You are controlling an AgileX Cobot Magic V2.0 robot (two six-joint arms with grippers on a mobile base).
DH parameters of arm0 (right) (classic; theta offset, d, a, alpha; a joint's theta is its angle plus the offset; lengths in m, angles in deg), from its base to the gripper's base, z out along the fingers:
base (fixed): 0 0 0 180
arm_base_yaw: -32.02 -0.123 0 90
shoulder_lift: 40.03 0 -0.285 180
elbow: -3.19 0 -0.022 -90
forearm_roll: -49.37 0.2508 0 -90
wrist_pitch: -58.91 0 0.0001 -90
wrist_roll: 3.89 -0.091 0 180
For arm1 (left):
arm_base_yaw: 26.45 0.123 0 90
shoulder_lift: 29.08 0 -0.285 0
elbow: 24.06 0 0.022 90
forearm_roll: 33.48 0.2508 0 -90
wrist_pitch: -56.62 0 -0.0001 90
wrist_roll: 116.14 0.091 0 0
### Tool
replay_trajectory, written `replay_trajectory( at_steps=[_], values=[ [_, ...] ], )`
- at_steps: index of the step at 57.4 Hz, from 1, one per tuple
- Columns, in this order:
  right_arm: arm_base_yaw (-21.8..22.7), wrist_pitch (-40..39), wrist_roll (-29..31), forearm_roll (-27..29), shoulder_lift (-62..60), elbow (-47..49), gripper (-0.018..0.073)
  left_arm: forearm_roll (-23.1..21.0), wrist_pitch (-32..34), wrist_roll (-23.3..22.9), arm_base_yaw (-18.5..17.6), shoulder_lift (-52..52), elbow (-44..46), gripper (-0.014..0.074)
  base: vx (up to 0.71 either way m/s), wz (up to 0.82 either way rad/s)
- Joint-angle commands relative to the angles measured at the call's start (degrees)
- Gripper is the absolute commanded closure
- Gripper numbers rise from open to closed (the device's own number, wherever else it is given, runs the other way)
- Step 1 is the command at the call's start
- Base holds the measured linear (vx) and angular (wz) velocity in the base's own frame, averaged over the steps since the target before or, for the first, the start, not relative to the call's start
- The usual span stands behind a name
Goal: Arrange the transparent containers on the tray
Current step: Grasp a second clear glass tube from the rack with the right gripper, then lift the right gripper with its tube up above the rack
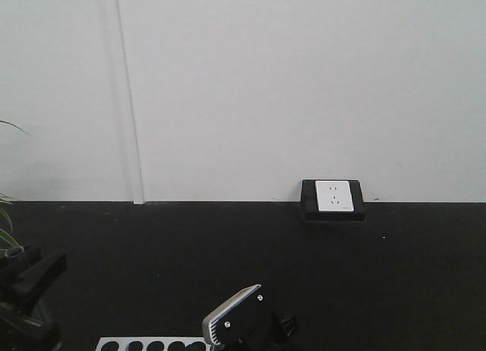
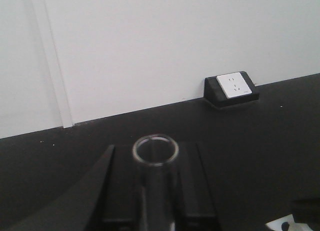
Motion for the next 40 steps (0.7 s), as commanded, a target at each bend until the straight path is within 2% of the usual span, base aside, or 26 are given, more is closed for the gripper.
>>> replay_trajectory(
  at_steps=[1, 19, 40],
  values=[
    [0.1, -4.2, 0.5, -0.1, -2.4, 1.7, 0.0254, -0.8, 4.5, -0.4, -0.3, 0.6, 2.1, 0.0541, 0.0, 0.0],
    [0.1, -2.2, 0.5, -0.1, -2.4, 1.7, 0.0262, -0.8, 4.5, -0.4, -0.3, 0.6, 2.1, 0.054, 0.0, 0.0],
    [0.1, -2.0, 0.5, 0.7, -5.4, 1.7, 0.0445, -0.8, 4.5, -0.4, -0.3, 0.6, 2.1, 0.0541, 0.0, 0.0]
  ],
)
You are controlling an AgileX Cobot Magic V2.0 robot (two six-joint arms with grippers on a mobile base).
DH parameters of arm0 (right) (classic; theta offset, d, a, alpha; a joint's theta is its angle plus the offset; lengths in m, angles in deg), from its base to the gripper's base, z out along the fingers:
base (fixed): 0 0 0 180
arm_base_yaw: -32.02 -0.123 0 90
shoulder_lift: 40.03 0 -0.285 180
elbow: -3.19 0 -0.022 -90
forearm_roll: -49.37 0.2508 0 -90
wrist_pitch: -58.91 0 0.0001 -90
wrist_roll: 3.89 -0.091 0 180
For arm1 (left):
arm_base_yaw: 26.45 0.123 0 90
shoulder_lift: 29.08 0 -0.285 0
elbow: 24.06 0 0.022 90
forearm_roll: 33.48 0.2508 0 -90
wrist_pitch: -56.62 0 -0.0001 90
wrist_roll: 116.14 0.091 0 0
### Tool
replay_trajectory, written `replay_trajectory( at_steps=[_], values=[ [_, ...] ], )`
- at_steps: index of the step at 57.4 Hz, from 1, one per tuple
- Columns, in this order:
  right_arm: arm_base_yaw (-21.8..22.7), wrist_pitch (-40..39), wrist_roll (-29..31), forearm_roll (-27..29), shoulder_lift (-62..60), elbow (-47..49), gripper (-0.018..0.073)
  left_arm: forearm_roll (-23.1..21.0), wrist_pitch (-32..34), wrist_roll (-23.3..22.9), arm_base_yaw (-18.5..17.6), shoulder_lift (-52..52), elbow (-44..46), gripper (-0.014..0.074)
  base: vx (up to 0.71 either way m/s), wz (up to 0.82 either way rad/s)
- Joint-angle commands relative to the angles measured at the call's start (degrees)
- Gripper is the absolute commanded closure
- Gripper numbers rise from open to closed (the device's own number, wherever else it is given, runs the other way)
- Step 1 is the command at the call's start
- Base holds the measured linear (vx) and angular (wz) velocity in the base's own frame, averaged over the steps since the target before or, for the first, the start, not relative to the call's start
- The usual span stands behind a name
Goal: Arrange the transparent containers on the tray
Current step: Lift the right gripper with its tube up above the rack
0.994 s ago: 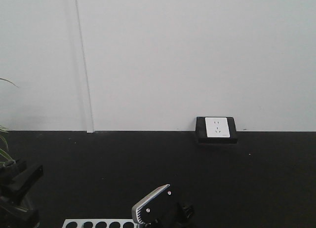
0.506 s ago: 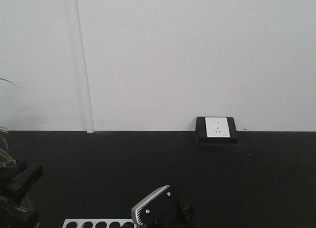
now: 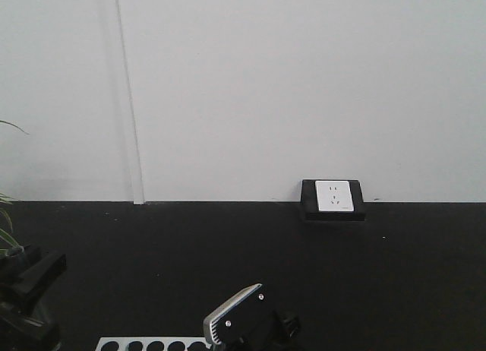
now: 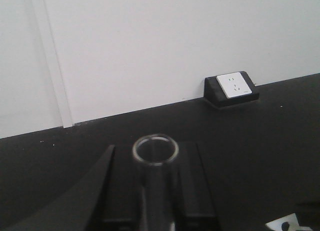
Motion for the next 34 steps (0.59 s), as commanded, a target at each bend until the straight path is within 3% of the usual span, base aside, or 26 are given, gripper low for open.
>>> replay_trajectory(
  at_steps=[1, 28, 34],
  values=[
    [0.1, -4.0, 0.4, 0.8, -4.1, 1.7, 0.045, -0.8, 4.5, -0.4, -0.3, 0.6, 2.1, 0.0541, 0.0, 0.0],
    [0.1, -1.3, 0.4, 1.8, -14.1, 1.9, 0.0523, -0.8, 4.9, -0.4, -0.3, 0.6, 2.1, 0.0541, 0.0, 0.0],
    [0.1, 3.2, 0.4, 1.7, -16.7, 4.4, 0.0523, -0.8, 4.9, -0.4, -0.3, 0.6, 2.1, 0.0541, 0.0, 0.0]
  ],
)
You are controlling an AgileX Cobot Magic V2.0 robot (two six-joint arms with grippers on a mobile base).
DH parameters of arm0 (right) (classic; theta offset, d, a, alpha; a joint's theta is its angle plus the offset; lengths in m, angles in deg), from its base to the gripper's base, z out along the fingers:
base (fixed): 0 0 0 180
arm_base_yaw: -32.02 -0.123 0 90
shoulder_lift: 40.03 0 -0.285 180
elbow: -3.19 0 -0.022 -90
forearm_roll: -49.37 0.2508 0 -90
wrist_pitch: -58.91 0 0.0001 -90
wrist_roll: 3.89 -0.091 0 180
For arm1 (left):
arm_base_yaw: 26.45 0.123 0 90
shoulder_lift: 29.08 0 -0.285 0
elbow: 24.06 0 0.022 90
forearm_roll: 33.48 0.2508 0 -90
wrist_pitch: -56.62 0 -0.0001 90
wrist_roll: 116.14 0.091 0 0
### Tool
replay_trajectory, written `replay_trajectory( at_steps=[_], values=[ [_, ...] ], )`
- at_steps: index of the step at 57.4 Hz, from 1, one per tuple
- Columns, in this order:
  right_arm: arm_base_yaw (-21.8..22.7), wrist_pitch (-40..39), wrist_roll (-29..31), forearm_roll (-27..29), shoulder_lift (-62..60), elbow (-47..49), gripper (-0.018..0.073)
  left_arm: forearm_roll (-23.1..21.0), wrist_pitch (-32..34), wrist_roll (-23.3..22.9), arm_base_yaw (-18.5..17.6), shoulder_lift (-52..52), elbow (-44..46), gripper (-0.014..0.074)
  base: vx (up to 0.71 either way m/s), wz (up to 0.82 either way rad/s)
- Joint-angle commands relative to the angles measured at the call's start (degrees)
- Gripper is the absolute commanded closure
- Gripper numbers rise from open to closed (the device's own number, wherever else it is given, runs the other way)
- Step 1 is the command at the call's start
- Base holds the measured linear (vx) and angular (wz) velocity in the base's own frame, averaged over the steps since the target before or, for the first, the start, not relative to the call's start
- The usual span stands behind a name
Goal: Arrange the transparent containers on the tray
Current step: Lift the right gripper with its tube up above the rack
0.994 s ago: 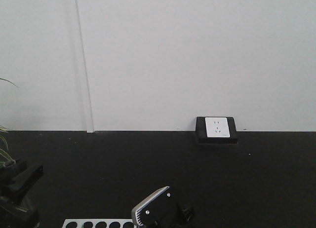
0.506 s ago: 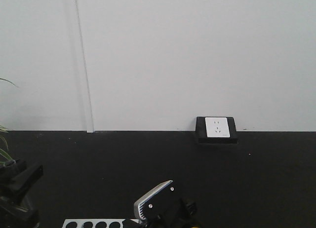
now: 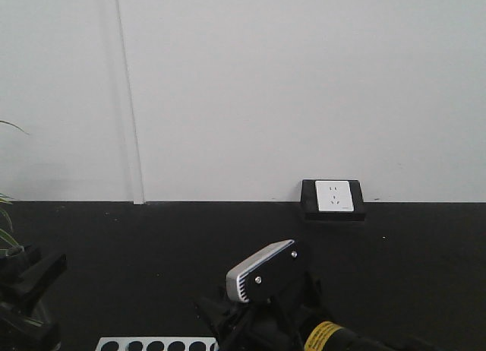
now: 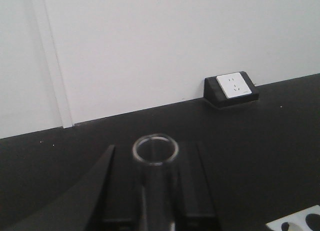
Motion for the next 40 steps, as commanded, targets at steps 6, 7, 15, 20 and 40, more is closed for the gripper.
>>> replay_trajectory(
  at_steps=[6, 7, 15, 20, 40],
  values=[
    [0.1, 3.2, 0.5, -0.6, -5.8, 7.9, 0.0523, -0.8, 4.9, -0.4, -0.3, 0.6, 2.1, 0.0541, 0.0, 0.0],
    [0.1, 3.9, 0.6, -0.6, -6.1, 8.8, 0.0523, -0.8, 4.9, -0.4, -0.3, 0.6, 2.1, 0.0541, 0.0, 0.0],
    [0.1, 7.5, 0.6, -0.6, -7.6, 14.2, 0.0523, -0.8, 4.9, -0.6, -0.3, 0.6, 2.1, 0.0541, 0.0, 0.0],
    [0.1, 10.7, 0.6, -0.6, -7.8, 17.0, 0.0523, -0.8, 4.9, -0.6, -0.3, 0.6, 2.1, 0.0541, 0.0, 0.0],
    [0.1, 17.4, 0.7, -0.6, -7.8, 18.6, 0.0523, -1.8, 1.8, -1.1, -0.3, 0.6, 2.1, 0.0541, 0.0, 0.0]
  ],
)
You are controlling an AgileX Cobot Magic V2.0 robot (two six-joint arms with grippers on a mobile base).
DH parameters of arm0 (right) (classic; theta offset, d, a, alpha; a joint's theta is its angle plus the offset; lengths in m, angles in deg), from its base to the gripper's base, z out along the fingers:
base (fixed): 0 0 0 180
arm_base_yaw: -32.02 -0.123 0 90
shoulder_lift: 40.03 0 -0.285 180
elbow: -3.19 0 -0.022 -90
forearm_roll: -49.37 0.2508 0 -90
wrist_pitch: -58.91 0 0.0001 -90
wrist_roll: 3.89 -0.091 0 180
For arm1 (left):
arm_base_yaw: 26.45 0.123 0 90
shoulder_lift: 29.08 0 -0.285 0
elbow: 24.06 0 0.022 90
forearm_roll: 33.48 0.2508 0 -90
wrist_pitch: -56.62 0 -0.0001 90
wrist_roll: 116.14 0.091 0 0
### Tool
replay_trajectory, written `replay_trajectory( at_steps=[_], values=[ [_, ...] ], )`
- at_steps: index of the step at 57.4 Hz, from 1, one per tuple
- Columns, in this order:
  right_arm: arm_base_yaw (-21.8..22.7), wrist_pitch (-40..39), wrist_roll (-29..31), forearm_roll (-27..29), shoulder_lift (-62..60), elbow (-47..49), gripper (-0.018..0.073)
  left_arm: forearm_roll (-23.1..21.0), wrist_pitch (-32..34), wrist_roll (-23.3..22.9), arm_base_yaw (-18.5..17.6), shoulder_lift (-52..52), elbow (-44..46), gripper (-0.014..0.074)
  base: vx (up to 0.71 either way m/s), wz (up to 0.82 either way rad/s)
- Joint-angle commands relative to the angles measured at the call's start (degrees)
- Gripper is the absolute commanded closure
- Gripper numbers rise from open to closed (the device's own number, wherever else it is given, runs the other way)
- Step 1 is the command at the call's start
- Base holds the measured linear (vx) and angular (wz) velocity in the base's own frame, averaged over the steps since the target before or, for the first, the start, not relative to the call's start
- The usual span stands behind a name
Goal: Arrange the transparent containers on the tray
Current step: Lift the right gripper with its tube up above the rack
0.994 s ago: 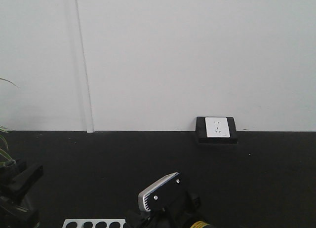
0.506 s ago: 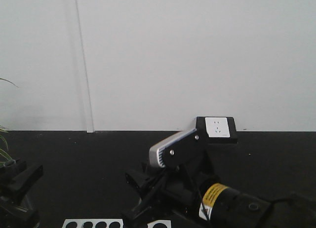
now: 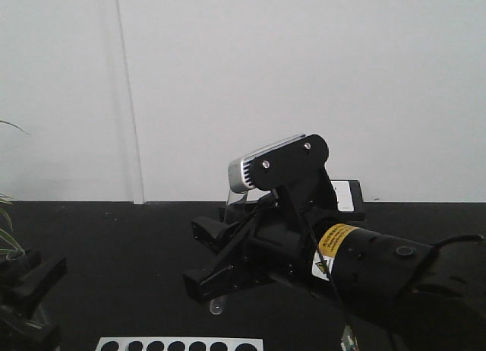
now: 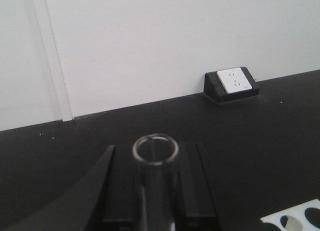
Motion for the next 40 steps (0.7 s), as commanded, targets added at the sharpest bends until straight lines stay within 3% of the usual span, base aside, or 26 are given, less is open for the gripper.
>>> replay_trajectory(
  at_steps=[1, 17, 40],
  values=[
    [0.1, -4.0, 0.6, -0.5, -2.1, 2.2, 0.0522, -1.8, 3.3, -0.6, -0.3, 0.6, 2.1, 0.0541, 0.0, 0.0],
    [0.1, -4.0, 0.9, -0.5, -2.1, 2.2, 0.0522, -1.6, 6.5, -0.5, -0.3, 0.6, 2.1, 0.0541, 0.0, 0.0],
    [0.1, -4.0, 0.9, -0.5, -2.1, 2.2, 0.0522, -1.6, 6.2, -0.5, -0.3, 0.6, 2.1, 0.0541, 0.0, 0.0]
  ],
)
